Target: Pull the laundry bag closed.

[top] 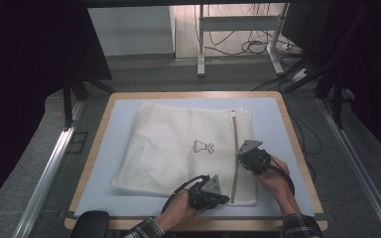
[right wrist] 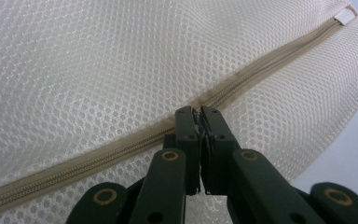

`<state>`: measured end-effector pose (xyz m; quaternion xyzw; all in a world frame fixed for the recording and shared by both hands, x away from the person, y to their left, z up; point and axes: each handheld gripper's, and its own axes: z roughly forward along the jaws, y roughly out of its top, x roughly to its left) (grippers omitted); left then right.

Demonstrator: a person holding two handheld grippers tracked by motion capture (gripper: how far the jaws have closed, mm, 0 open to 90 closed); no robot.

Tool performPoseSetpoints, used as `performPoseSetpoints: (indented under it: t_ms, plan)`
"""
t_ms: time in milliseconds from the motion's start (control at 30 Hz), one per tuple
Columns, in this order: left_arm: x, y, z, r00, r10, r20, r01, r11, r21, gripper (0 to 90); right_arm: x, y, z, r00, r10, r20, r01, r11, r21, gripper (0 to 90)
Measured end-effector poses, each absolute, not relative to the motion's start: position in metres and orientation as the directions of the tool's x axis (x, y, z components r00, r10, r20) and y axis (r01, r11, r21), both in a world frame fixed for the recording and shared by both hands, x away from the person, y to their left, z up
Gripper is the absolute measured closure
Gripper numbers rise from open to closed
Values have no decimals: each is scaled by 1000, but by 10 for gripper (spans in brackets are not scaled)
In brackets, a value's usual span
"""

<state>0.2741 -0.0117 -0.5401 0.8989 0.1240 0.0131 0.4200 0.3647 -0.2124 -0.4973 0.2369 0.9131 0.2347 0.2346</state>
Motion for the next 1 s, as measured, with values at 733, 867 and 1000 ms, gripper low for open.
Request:
performPoseSetpoints:
  t_ms: [733,867,1000]
  plan:
    - [274,-12,-540,969,233,-79,209,-615,760,900,385,-211,-498,-764,546,-343,319,783,534,863]
    - [274,-12,-540,969,234,-81,212,-612,762,900,389,-211,-498,-758,547,-355,316,784,534,864]
    - [274,-12,-540,968,236,-84,215,-609,763,900,393,-210,-499,-756,547,-360,314,785,533,864]
